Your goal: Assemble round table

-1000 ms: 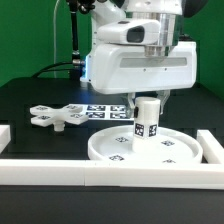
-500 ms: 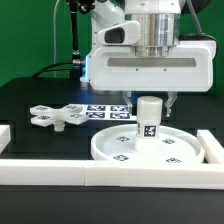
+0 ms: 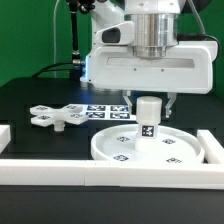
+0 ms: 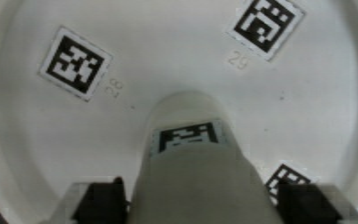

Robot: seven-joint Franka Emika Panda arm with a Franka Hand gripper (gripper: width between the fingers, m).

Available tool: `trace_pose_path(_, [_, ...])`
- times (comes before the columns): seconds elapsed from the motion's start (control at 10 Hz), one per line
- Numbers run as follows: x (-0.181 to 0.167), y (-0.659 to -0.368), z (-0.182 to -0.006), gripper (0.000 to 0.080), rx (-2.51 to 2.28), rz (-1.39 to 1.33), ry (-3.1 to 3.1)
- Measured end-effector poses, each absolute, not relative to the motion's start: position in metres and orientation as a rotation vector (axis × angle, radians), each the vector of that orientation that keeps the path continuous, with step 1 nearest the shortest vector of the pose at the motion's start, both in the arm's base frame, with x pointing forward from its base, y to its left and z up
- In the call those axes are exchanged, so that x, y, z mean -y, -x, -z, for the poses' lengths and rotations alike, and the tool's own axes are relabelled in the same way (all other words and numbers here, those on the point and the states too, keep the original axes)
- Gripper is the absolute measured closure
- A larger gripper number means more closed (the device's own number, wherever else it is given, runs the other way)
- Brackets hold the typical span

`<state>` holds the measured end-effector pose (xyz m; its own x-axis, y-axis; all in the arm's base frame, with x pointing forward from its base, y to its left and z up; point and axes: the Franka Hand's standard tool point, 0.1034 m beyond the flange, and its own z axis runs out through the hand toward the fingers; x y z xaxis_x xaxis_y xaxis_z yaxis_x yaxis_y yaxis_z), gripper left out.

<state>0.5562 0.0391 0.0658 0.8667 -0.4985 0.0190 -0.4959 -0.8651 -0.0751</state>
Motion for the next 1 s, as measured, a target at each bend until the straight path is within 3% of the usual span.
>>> trace_pose_path(0.7, [-0.0441,-0.5569,-0.0659,0.0387,-1.784,-0.022,2.362])
trace_pose_path(1.0, [-0.045,-0.5567,-0.0654,0.0387,-1.822,-0.031,2.323])
